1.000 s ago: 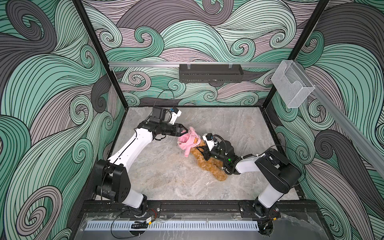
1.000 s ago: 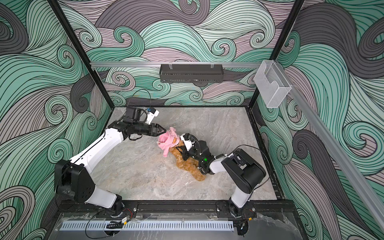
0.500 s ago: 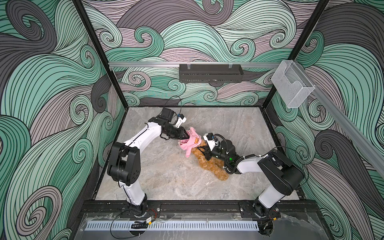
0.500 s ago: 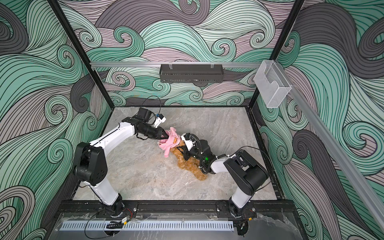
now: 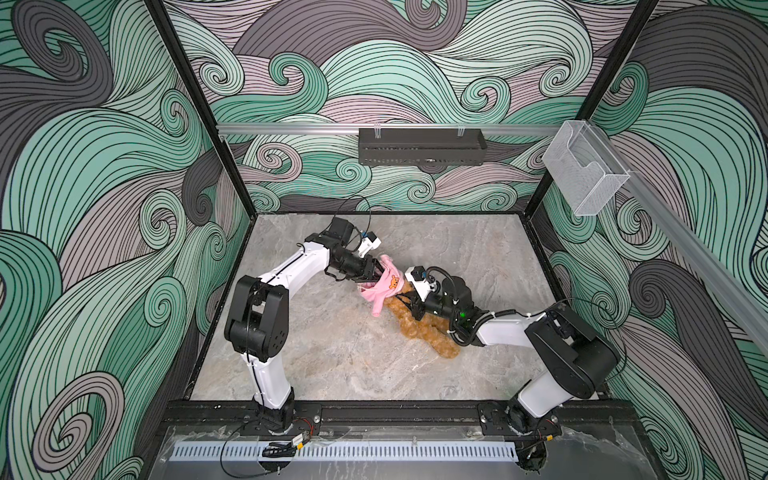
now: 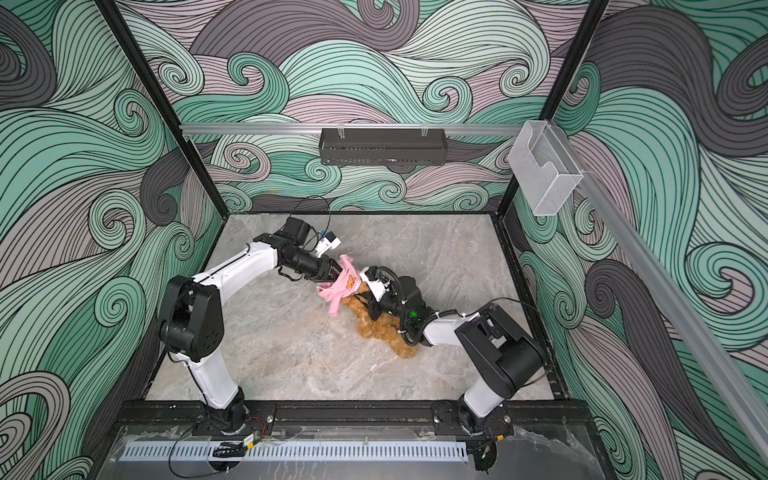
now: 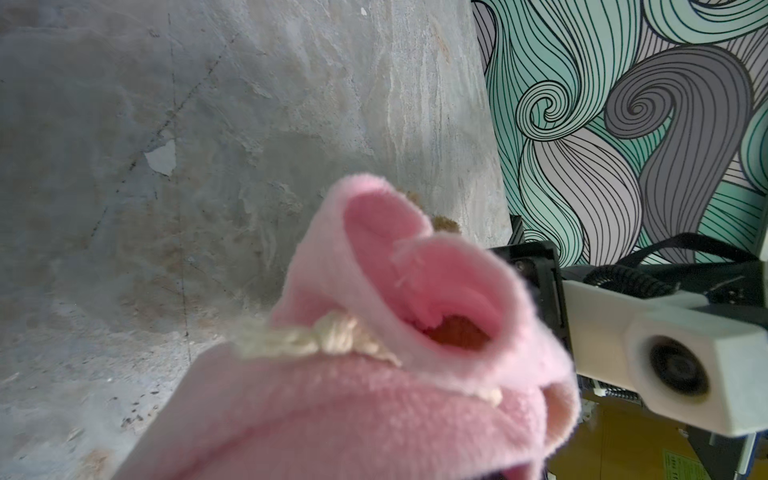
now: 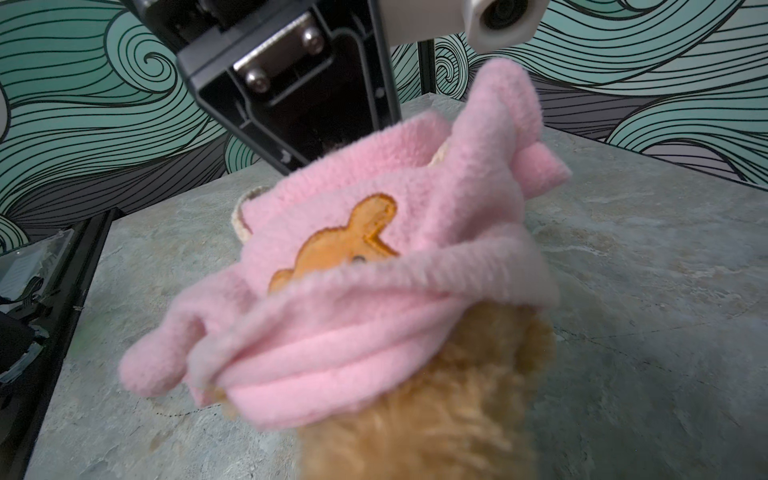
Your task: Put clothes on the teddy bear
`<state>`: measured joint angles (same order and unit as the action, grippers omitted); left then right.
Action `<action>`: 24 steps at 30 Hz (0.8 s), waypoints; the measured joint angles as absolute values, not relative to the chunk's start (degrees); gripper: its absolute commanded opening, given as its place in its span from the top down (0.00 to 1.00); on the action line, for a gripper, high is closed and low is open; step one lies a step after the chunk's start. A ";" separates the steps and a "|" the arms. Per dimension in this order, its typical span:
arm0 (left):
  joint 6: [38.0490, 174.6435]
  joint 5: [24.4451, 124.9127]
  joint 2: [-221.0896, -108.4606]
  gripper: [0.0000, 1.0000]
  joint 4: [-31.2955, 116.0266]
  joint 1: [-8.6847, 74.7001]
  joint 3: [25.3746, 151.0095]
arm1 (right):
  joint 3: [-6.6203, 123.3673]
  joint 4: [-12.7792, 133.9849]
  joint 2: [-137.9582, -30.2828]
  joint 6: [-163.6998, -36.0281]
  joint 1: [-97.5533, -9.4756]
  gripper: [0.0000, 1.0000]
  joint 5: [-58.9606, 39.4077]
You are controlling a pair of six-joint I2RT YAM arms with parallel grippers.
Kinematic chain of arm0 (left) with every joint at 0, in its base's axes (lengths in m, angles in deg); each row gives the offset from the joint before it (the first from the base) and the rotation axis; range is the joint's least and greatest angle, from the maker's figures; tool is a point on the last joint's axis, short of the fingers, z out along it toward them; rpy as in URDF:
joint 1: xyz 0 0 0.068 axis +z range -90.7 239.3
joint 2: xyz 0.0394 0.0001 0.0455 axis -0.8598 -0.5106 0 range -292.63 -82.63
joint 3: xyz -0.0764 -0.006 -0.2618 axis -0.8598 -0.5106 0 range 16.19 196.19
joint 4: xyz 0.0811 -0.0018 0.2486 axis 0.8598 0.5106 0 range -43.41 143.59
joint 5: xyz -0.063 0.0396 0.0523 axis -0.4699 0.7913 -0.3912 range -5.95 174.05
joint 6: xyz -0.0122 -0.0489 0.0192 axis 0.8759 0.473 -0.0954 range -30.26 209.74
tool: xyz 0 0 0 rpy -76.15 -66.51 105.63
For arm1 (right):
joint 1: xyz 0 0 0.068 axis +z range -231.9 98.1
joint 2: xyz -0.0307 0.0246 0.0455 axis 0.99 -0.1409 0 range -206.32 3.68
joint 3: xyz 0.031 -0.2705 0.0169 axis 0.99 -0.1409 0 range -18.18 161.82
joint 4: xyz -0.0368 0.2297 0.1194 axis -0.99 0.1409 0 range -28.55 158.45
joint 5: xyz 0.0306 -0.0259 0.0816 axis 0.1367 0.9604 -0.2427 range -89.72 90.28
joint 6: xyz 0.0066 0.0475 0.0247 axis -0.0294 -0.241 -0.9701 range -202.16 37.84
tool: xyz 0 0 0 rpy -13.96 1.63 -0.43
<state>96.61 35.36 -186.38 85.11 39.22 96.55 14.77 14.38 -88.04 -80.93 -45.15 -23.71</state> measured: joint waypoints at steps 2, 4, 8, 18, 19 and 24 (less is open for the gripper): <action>96.81 34.64 -186.38 0.57 84.96 39.22 96.55 | 15.56 16.33 -87.52 -79.46 -45.28 0.87 -24.13; 97.01 33.88 -186.40 0.57 84.76 39.07 96.53 | 16.17 17.95 -87.08 -78.24 -45.34 0.87 -24.41; 98.41 32.76 -186.40 0.55 82.81 38.06 95.81 | 17.81 21.58 -86.84 -76.06 -45.63 0.86 -25.44; 101.27 31.84 -188.19 0.74 77.98 36.71 93.31 | 19.75 28.48 -86.88 -73.80 -45.95 0.84 -24.96; 101.84 31.58 -188.19 0.75 77.06 36.66 92.64 | 19.84 29.01 -86.91 -73.74 -45.93 0.83 -24.50; 105.38 30.21 -188.04 0.90 70.46 36.66 89.60 | 21.04 31.54 -87.32 -73.87 -45.69 0.79 -20.15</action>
